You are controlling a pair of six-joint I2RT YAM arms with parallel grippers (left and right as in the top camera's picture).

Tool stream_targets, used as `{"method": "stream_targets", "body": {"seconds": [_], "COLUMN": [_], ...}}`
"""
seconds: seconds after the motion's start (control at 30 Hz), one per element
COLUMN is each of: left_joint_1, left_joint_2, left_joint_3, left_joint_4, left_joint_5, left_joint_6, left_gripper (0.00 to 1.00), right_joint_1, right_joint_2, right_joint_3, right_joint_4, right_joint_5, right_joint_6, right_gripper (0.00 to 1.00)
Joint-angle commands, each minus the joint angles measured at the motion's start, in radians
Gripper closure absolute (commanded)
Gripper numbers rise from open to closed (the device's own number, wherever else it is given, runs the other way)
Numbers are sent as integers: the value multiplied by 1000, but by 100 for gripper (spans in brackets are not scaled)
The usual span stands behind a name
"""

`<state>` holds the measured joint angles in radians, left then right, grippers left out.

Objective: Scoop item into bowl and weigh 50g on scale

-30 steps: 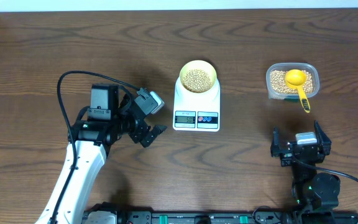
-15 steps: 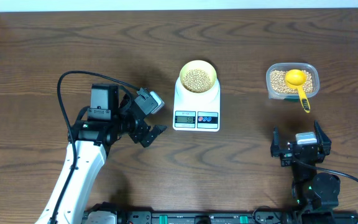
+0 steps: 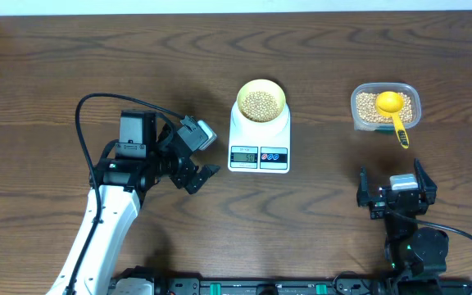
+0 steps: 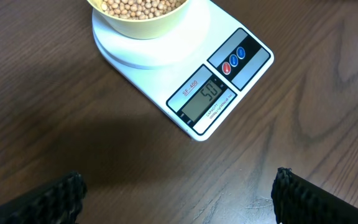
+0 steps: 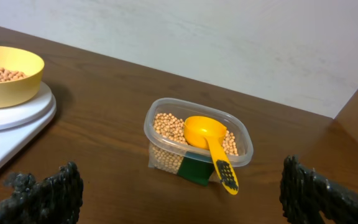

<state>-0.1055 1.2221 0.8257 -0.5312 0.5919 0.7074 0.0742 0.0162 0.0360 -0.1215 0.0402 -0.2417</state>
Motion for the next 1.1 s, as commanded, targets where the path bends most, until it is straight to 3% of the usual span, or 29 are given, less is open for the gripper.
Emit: {"method": "stream_targets", "body": {"seconds": [0.0, 0.23, 0.63, 0.8, 0.9, 1.07], "left_joint_1": [5, 5, 5, 5, 5, 24], "left_joint_2": [-1, -12, -253, -409, -539, -734], "left_joint_3": [-10, -10, -42, -173, -314, -497], "left_joint_4": [-9, -13, 48, 278, 473, 610], "left_joint_5": [-5, -5, -90, -240, -441, -535], "left_joint_6": [-1, -1, -11, -228, -510, -636], "left_gripper": [2, 2, 2, 2, 2, 2], "right_joint_1": [2, 2, 2, 2, 2, 2], "right_joint_2": [-11, -11, -11, -11, -11, -11], "right_joint_3": [-8, -8, -8, -8, -8, -8], "right_joint_4": [3, 3, 3, 3, 3, 3], "right_joint_5": [-6, -6, -6, -6, -6, -6], "right_joint_6": [16, 16, 16, 16, 16, 16], "right_gripper": [1, 1, 1, 1, 1, 1]}}
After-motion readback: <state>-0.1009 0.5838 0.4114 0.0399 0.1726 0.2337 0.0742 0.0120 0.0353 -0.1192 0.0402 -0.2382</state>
